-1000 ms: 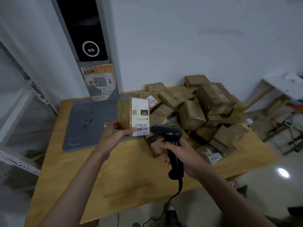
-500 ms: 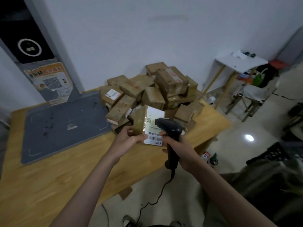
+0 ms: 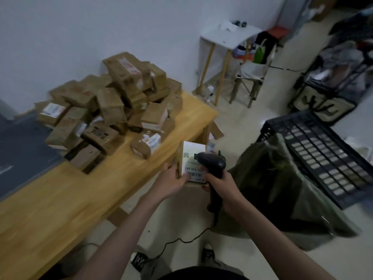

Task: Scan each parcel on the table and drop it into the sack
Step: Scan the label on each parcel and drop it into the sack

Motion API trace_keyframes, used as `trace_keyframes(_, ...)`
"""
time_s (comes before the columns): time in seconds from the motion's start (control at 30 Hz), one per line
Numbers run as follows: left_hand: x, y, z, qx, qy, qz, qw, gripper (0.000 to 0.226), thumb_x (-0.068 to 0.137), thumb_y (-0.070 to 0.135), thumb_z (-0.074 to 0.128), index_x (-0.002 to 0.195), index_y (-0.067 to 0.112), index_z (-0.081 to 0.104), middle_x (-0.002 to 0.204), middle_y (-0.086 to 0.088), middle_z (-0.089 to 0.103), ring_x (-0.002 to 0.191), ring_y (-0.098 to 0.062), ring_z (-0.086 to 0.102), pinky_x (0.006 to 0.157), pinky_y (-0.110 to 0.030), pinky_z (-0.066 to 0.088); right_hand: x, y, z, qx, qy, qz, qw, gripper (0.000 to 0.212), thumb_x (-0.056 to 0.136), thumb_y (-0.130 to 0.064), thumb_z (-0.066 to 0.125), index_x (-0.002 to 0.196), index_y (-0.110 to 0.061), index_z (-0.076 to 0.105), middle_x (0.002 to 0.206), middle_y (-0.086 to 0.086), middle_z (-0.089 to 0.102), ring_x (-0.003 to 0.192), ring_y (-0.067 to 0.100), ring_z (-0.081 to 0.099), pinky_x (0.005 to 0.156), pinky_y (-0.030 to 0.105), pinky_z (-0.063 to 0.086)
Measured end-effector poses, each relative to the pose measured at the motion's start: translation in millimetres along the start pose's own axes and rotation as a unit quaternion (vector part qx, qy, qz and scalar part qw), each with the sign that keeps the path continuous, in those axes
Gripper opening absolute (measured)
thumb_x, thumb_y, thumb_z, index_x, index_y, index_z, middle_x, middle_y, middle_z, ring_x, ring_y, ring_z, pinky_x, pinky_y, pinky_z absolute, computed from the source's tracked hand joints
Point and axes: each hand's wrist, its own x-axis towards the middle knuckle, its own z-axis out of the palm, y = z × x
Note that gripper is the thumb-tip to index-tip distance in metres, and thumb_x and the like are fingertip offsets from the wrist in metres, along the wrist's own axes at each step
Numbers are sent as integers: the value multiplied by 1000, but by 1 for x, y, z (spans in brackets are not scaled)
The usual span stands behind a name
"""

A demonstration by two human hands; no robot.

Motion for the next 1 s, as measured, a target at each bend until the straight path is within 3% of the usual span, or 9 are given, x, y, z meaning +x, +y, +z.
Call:
trace_keyframes(0.13, 18, 36, 59, -1, -86, 18, 996, 43, 91, 41, 55, 133, 31, 59, 123, -1, 53, 113, -19, 58, 103, -37, 48, -4, 21, -65, 0, 61, 26, 998, 15, 94, -9, 65, 107, -15, 70, 101, 7, 77, 97, 25, 73, 90, 41, 59)
trace_keyframes(0.2, 28, 50, 86, -12, -122, 27, 992, 39, 91, 38, 58, 128, 27, 65, 120, -2, 65, 102, -17, 65, 85, -33, 56, -3, 33, -96, 2, 92, 43, 995, 15, 93, -11, 67, 107, -15, 71, 101, 7, 78, 96, 26, 74, 93, 45, 58)
trace_keyframes(0.27, 36, 65, 112, -16, -157, 27, 987, 34, 93, 31, 61, 125, 22, 66, 114, -1, 70, 87, -13, 66, 67, -22, 52, -1, 44, -124, 1, 116, 65, 991, 18, 93, -14, 68, 110, -14, 71, 101, 8, 78, 95, 26, 74, 94, 48, 58)
trace_keyframes(0.33, 43, 77, 137, -5, -190, 27, 981, 33, 90, 29, 64, 123, 23, 65, 112, -1, 71, 80, -10, 64, 64, -21, 50, 1, 53, -148, -6, 138, 88, 987, 20, 93, -17, 69, 112, -13, 70, 101, 9, 77, 93, 25, 74, 90, 46, 59)
trace_keyframes(0.5, 65, 96, 193, 50, -251, 37, 966, 34, 86, 26, 68, 120, 22, 68, 112, 1, 71, 91, -12, 66, 69, -19, 48, 14, 78, -192, -13, 188, 129, 974, 23, 91, -20, 70, 113, -13, 71, 102, 8, 75, 95, 26, 72, 92, 49, 58)
trace_keyframes(0.67, 98, 106, 234, 62, -289, 3, 955, 41, 85, 27, 71, 125, 21, 66, 117, -2, 70, 102, -17, 66, 86, -27, 53, 45, 90, -225, -27, 210, 167, 963, 26, 89, -17, 70, 114, -11, 70, 102, 11, 73, 96, 29, 70, 93, 50, 58)
trace_keyframes(0.8, 133, 110, 262, 51, -309, -29, 949, 33, 90, 25, 66, 123, 21, 63, 107, -1, 66, 87, -13, 62, 68, -19, 48, 85, 86, -244, -56, 209, 187, 958, 25, 91, -17, 70, 114, -7, 67, 108, 11, 70, 102, 26, 66, 89, 38, 56)
trace_keyframes(0.93, 174, 114, 283, 21, -314, -72, 947, 28, 92, 23, 62, 119, 16, 63, 103, -4, 65, 98, -22, 64, 82, -31, 52, 134, 79, -253, -91, 219, 200, 951, 30, 90, -19, 71, 117, -7, 63, 111, 11, 65, 100, 25, 62, 79, 34, 51)
trace_keyframes(1.0, 197, 108, 294, 0, -301, -74, 951, 42, 88, 25, 65, 128, 16, 60, 115, -5, 66, 111, -25, 62, 96, -36, 51, 153, 79, -253, -91, 213, 197, 953, 31, 89, -20, 71, 116, -7, 64, 111, 10, 67, 100, 25, 64, 78, 33, 52)
